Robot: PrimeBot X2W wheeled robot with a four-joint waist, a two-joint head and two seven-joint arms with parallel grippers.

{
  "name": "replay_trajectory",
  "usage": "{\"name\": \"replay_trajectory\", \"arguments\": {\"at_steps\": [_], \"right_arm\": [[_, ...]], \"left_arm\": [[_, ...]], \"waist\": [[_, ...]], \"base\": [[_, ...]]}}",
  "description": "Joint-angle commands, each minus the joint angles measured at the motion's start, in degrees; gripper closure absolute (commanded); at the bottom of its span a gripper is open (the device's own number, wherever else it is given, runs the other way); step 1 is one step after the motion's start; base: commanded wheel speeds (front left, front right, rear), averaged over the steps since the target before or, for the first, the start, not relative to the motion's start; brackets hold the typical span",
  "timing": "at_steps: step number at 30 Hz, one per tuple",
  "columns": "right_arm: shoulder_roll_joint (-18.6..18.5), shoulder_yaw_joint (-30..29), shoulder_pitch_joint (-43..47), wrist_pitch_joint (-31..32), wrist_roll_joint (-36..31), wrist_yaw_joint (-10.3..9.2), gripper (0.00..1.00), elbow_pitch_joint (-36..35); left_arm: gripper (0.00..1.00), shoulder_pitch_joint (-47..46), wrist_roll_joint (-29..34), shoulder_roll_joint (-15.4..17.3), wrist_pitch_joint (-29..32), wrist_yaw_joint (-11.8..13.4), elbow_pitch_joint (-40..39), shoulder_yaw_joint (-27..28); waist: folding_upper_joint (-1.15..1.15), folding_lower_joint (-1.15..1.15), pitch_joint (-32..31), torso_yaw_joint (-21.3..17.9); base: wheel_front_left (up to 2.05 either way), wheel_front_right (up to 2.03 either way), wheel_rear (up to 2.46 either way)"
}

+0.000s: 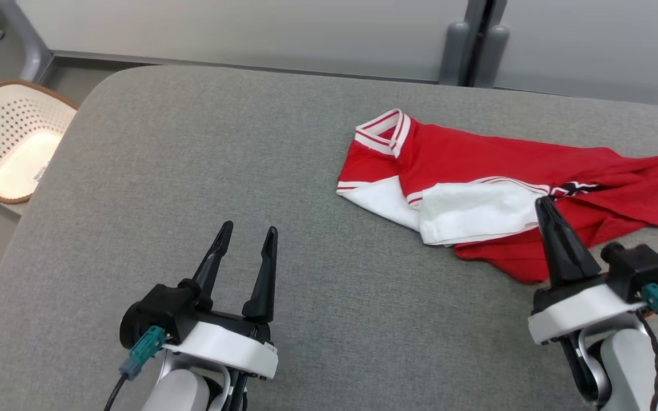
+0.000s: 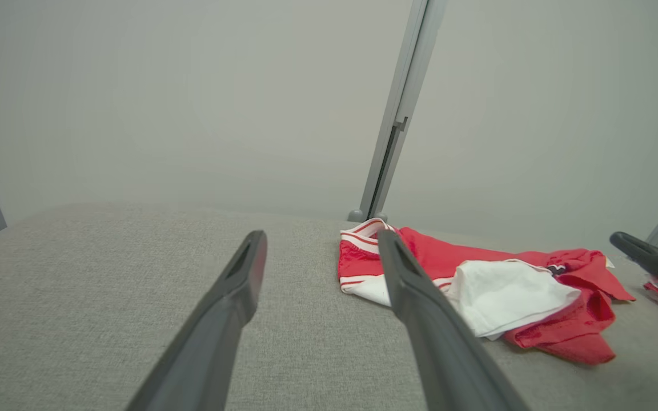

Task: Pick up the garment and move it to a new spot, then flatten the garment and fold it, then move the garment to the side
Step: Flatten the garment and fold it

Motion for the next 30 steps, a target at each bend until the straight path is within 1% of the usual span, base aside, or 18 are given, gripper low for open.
{"name": "replay_trajectory", "arguments": {"at_steps": [1, 5, 7, 8, 11, 16, 20, 25, 28, 30], "right_arm": [[0.8, -1.1, 2.4, -0.5, 0.2, -0.02, 1.0, -1.7], [2.7, -2.8, 7.2, -0.2, -0.1, -0.02, 1.0, -5.5], [3.4, -3.0, 9.1, -0.2, -0.5, -0.02, 0.51, -6.7], [3.8, -3.1, 9.8, -0.3, -0.8, -0.02, 0.0, -7.2], [4.4, -3.2, 11.1, 0.1, -1.6, -0.02, 0.0, -8.0], [5.0, -3.5, 11.4, 0.8, -2.0, -0.02, 0.0, -8.9], [3.7, -2.7, 10.3, 2.1, -2.7, -0.02, 0.0, -9.7], [0.3, 0.7, 6.7, 5.6, -2.2, -0.02, 0.0, -10.5], [-3.0, 3.9, 2.9, 9.1, -0.5, -0.02, 0.0, -10.2], [-5.6, 7.0, -0.3, 11.7, 2.0, -0.02, 0.0, -9.8]], "left_arm": [[0.0, 0.7, 0.4, 0.2, -0.1, -0.3, -0.1, 0.6], [0.0, 1.1, 0.6, 0.2, -0.1, -0.8, -0.1, 1.7], [0.0, 1.5, -0.5, 0.2, -0.1, -1.1, 0.1, 2.4], [0.0, 1.7, -0.5, 0.2, -0.1, -1.2, 0.4, 2.7], [0.0, 1.8, -0.1, 0.2, -0.1, -1.3, 1.0, 3.3], [0.0, 1.4, 0.0, 0.2, -0.1, -1.7, 1.3, 3.5], [0.0, 0.9, -0.5, 0.2, -0.1, -1.8, 1.3, 2.6], [0.0, 0.4, -1.5, 0.2, -0.1, -1.3, 0.9, 1.5], [0.0, -0.5, -2.0, 0.2, -0.1, -1.1, 0.6, 0.8], [0.0, -1.1, -2.6, 0.2, -0.1, -0.9, 0.4, 0.0]], "waist": [[0.0, 0.0, -1.0, -1.9], [0.0, 0.0, -1.7, -4.4], [0.0, 0.0, -2.1, -5.4], [0.0, 0.0, -2.3, -5.9], [0.0, 0.0, -2.6, -6.9], [0.0, 0.0, -2.7, -7.2], [0.0, 0.0, -2.1, -6.1], [0.0, 0.0, -0.6, -4.1], [0.0, 0.0, 1.0, -2.6], [0.0, 0.0, 2.3, -1.6]], "base": [[0.0, 0.0, 0.0], [0.0, 0.0, 0.0], [0.0, 0.0, 0.0], [0.0, 0.0, 0.0], [0.0, 0.0, 0.0], [0.0, 0.0, 0.0], [0.0, 0.0, 0.0], [0.0, 0.0, 0.0], [0.0, 0.0, 0.0], [0.0, 0.0, 0.0]]}}
